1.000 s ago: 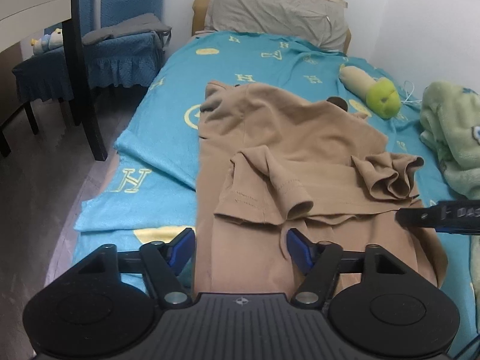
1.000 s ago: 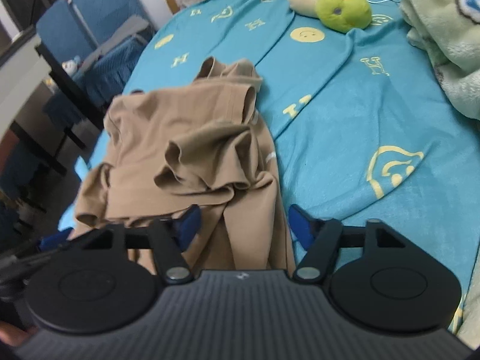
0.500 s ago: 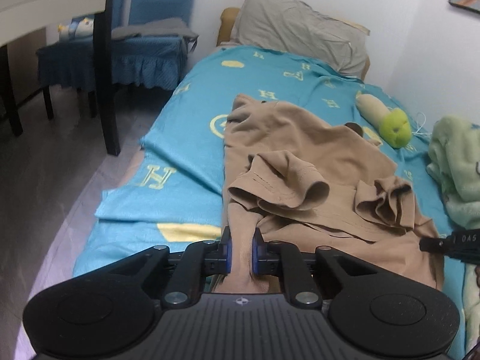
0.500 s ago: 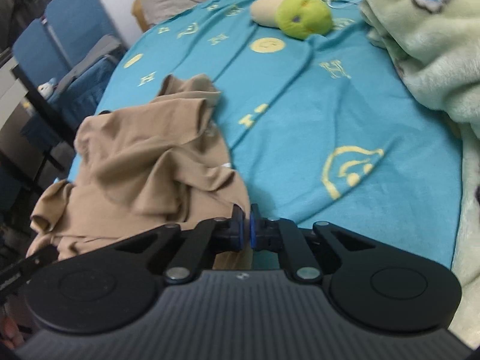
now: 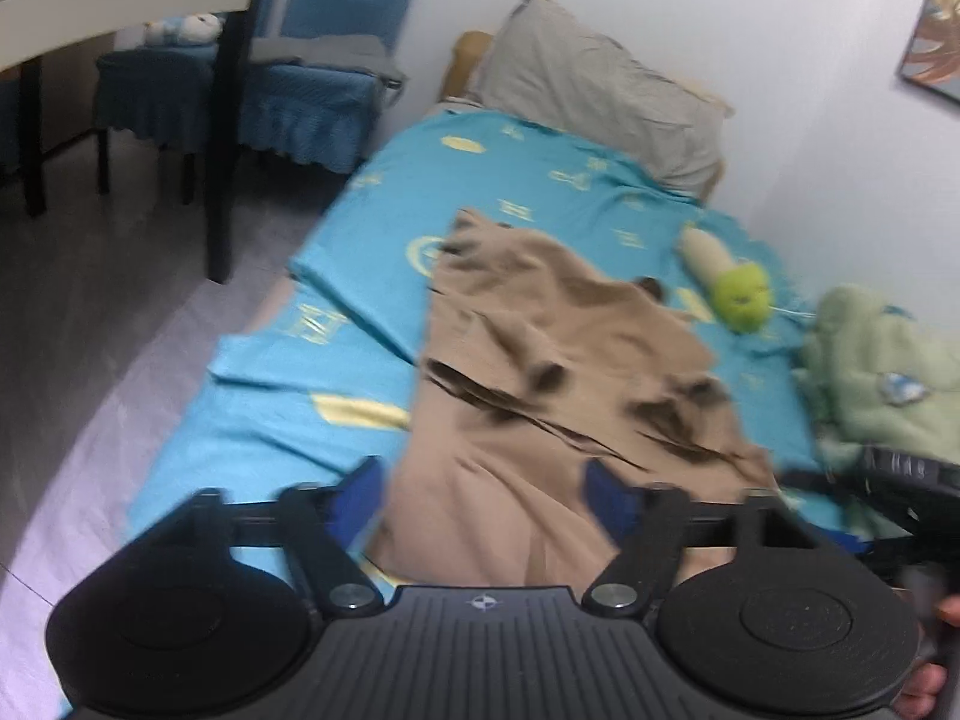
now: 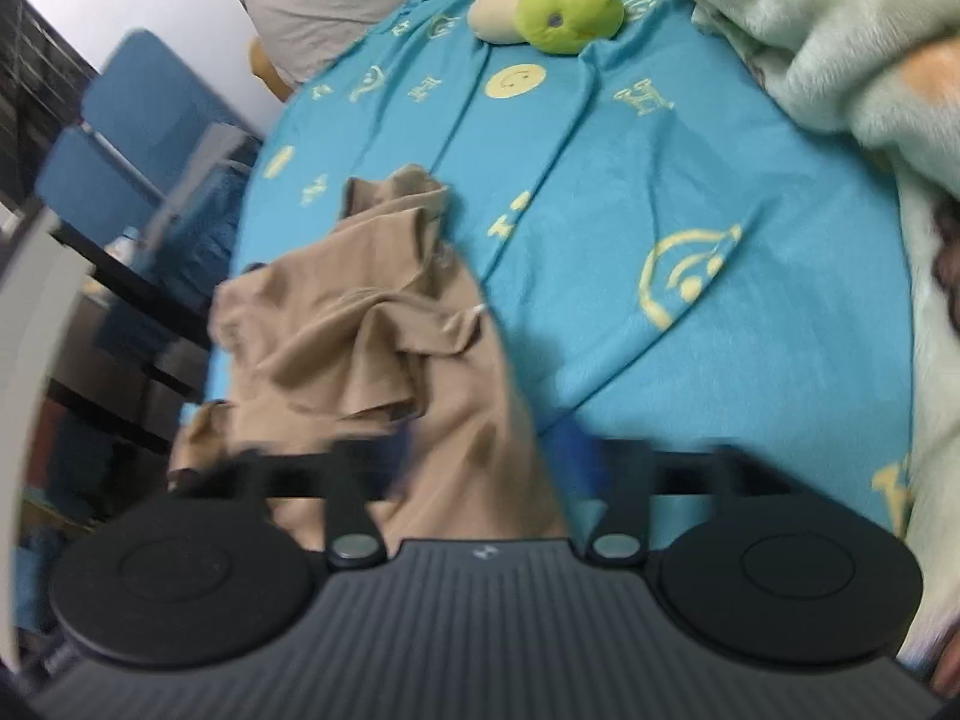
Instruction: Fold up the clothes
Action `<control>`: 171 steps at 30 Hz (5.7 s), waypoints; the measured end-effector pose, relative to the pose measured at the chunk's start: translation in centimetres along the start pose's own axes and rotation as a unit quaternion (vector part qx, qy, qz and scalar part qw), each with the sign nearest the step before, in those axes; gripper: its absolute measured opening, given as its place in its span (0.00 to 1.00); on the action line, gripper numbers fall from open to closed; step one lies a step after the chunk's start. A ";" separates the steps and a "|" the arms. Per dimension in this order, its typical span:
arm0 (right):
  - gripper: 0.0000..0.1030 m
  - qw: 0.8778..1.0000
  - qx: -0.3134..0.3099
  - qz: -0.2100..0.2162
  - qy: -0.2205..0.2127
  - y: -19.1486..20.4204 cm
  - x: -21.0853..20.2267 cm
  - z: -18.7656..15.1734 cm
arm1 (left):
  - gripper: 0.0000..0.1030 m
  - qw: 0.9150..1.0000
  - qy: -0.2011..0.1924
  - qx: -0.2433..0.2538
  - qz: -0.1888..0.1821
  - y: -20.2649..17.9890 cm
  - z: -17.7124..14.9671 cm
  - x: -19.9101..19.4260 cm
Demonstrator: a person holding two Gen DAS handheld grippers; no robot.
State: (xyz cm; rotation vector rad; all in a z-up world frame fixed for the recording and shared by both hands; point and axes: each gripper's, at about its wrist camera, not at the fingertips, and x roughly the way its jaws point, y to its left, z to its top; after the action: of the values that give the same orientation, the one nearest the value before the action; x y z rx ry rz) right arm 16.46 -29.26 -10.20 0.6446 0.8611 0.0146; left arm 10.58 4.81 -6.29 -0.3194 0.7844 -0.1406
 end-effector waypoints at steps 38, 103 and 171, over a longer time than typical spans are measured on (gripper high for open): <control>0.65 0.952 0.266 0.129 0.076 -3.0 5.9 -5.5 | 0.25 0.883 0.048 -0.457 -0.098 6.7 -7.8 8.9; 0.71 0.923 0.348 0.160 0.021 -3.6 3.9 -10.7 | 0.77 0.872 0.011 -0.478 -0.104 4.0 -10.0 6.5; 0.13 0.969 0.229 0.088 0.036 -2.2 3.3 0.0 | 0.11 0.947 -0.031 -0.312 -0.069 5.8 1.7 8.0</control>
State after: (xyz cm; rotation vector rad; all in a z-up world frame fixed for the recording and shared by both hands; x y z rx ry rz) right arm 18.12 -30.18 -13.68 1.1606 0.8811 -0.0006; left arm 17.43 8.67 -12.50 -0.9757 0.7291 -0.0075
